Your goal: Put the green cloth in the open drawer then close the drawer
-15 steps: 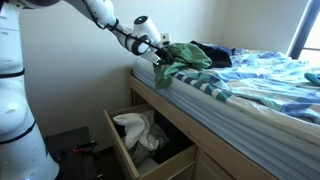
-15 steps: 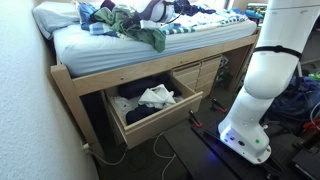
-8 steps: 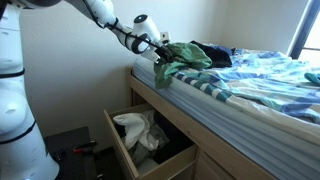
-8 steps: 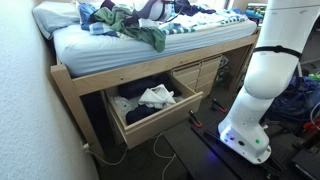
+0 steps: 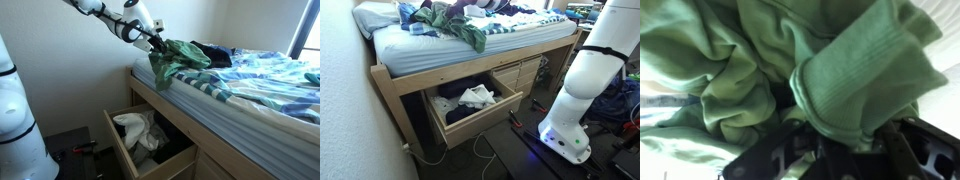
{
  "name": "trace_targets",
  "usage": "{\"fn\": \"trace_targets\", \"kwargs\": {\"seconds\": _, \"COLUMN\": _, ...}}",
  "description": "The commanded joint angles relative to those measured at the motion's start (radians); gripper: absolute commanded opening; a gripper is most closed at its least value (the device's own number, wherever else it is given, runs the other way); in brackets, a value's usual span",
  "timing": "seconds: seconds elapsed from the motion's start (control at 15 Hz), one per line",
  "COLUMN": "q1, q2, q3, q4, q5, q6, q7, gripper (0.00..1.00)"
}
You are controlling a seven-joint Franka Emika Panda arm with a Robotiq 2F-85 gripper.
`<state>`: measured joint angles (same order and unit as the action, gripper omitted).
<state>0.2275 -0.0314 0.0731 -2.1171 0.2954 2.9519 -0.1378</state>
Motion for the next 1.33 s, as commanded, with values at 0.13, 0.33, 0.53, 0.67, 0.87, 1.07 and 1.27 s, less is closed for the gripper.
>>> {"fn": "trace_targets", "kwargs": {"seconds": 0.13, "q1": -0.021, "q2": -0.223, "q3": 0.033, "q4": -0.119, "q5": -0.057, "q6": -0.187, "q7": 0.123, "gripper": 0.06}}
{"fn": "trace_targets", "kwargs": {"seconds": 0.33, "q1": -0.017, "q2": -0.309, "q3": 0.054, "q4": -0.145, "q5": -0.066, "q6": -0.341, "q7": 0.185, "gripper": 0.06}}
{"fn": "trace_targets", "kwargs": {"seconds": 0.53, "q1": -0.004, "q2": -0.382, "q3": 0.068, "q4": -0.159, "q5": -0.050, "q6": -0.468, "q7": 0.202, "gripper": 0.06}}
{"fn": "trace_targets", "kwargs": {"seconds": 0.67, "q1": 0.001, "q2": -0.416, "q3": 0.072, "q4": -0.162, "q5": -0.044, "q6": -0.522, "q7": 0.201, "gripper": 0.06}}
{"fn": "trace_targets", "kwargs": {"seconds": 0.87, "q1": 0.006, "q2": -0.449, "q3": 0.073, "q4": -0.166, "q5": -0.036, "q6": -0.574, "q7": 0.190, "gripper": 0.06}}
{"fn": "trace_targets", "kwargs": {"seconds": 1.07, "q1": 0.005, "q2": -0.471, "q3": 0.074, "q4": -0.168, "q5": -0.037, "q6": -0.607, "q7": 0.191, "gripper": 0.06}}
{"fn": "trace_targets", "kwargs": {"seconds": 1.27, "q1": 0.003, "q2": -0.478, "q3": 0.069, "q4": -0.165, "q5": -0.036, "q6": -0.603, "q7": 0.182, "gripper": 0.06}}
